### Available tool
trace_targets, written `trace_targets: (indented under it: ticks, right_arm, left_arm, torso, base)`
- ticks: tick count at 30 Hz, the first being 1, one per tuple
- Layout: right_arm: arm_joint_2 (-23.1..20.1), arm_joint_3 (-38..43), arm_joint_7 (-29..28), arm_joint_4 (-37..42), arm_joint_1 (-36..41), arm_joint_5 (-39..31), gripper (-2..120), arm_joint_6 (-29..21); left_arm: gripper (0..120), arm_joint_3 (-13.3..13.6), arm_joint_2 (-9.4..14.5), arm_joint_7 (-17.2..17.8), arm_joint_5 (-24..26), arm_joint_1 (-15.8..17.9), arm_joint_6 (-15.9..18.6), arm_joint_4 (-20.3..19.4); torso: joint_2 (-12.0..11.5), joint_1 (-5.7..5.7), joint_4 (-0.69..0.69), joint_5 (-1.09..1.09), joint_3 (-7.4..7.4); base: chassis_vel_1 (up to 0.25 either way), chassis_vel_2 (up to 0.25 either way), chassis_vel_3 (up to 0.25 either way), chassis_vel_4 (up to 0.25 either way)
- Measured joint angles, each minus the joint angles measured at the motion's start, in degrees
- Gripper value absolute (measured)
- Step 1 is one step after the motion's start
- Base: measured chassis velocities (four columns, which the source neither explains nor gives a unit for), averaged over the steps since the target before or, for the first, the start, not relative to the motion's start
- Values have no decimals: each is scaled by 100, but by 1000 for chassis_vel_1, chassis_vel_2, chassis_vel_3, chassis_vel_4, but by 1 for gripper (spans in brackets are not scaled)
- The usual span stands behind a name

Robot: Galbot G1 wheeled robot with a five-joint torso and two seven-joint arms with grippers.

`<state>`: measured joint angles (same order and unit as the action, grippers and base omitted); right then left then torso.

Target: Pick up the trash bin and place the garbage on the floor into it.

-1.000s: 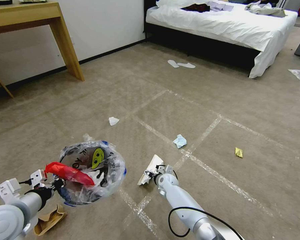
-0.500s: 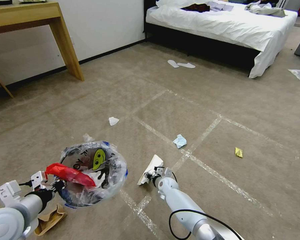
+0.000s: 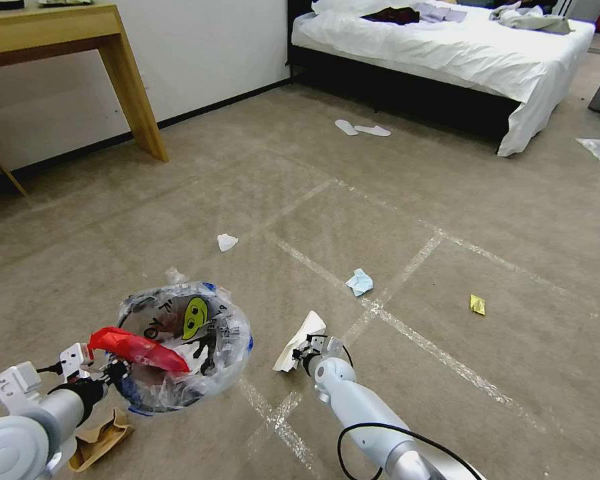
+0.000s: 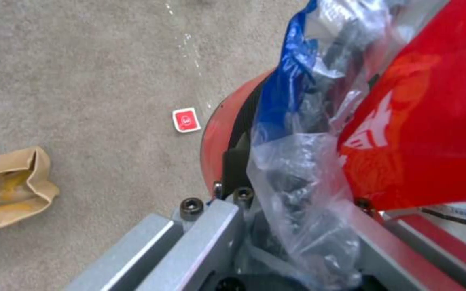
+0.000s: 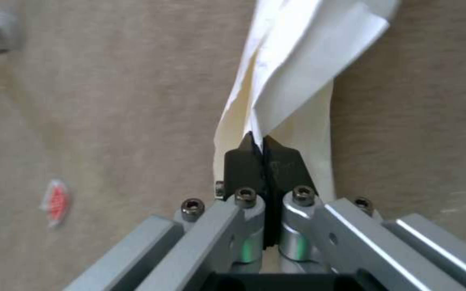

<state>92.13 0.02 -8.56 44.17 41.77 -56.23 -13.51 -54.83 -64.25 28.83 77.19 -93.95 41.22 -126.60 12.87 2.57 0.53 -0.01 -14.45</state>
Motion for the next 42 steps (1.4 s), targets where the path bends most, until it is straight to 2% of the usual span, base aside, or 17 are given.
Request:
trace_targets:
  ticks: [2,4,5,6,7,11,13,14,16,22,24,26,28,29,31,35,42]
  right_arm:
    - [1,-37,-51,144,45,-45,0,-10]
    - [1,-143,-258,698,190,-205,0,-29]
    - [1,-143,-258,698,190,-205,0,-29]
    - [-58,-205,-382,1095,286,-299,0,-34]
    - [-58,-205,-382,1095,286,-299,0,-34]
    - [-501,-247,-585,1803,440,-375,0,11]
    - [-846,-257,-574,2254,472,-289,0,246]
    - [-846,-257,-574,2254,472,-289,0,246]
    - [-1200,-246,-491,2840,470,-261,0,480]
    - [-1637,-289,-283,3780,392,-326,0,780]
    - [-2094,-427,21,4656,230,-447,0,1069]
    - [-2257,-476,98,4927,177,-522,0,1137]
    - [-2848,-634,351,5742,-24,-797,0,1334]
    - [-2848,-634,351,5742,-24,-797,0,1334]
    - [-3195,-755,517,6183,-162,-895,0,1464]
    - [-3523,-968,623,6712,-384,-906,0,1556]
    - [-3745,-1320,814,7250,-655,-753,0,1695]
  left_arm:
    - [0,0,5,-1,-1,11,-3,16]
    - [0,2,18,-2,-1,48,-8,64]
    - [0,2,18,-2,-1,48,-8,64]
    - [0,16,26,-2,0,85,-9,92]
    - [0,16,26,-2,0,85,-9,92]
    - [0,48,42,-2,8,150,-11,134]
    - [0,76,44,-2,13,187,-11,142]
    - [0,76,44,-2,13,187,-11,142]
    - [0,113,44,2,26,228,-11,142]
    - [0,152,47,15,52,280,-8,144]
    - [0,173,77,42,107,299,5,145]
    - [0,177,90,54,126,301,8,145]
    - [0,193,133,88,193,311,18,135]
    - [0,193,133,88,193,311,18,135]
    - [0,206,166,113,240,321,28,124]
    - [0,239,206,130,259,331,40,112]
    - [0,273,241,139,271,341,51,111]
  torso:
    - [0,0,-1,0,0]
    - [0,0,-1,0,0]
    - [0,0,-1,0,0]
    - [0,0,-4,2,0]
    - [0,0,-4,2,0]
    - [0,0,2,-1,0]
    - [0,0,2,1,0]
    - [0,0,2,1,0]
    - [0,0,0,1,0]
    - [0,0,-1,2,0]
    - [0,0,-2,3,0]
    - [0,0,-2,2,0]
    - [1,0,-1,0,0]
    - [1,0,-1,0,0]
    - [0,0,1,1,0]
    - [0,0,0,1,0]
    - [0,0,-1,1,0]
  base:
    - [0,0,0,0]
    - [0,0,0,0]
    - [0,0,0,0]
    - [0,0,0,0]
    - [0,0,0,0]
    - [0,0,0,0]
    - [0,0,0,0]
    - [0,0,0,0]
    - [0,0,0,0]
    - [0,0,0,0]
    - [0,0,0,0]
    - [0,0,0,0]
    - [0,0,0,0]
    - [0,0,0,0]
    - [0,0,0,0]
    - [0,0,0,0]
    - [0,0,0,0]
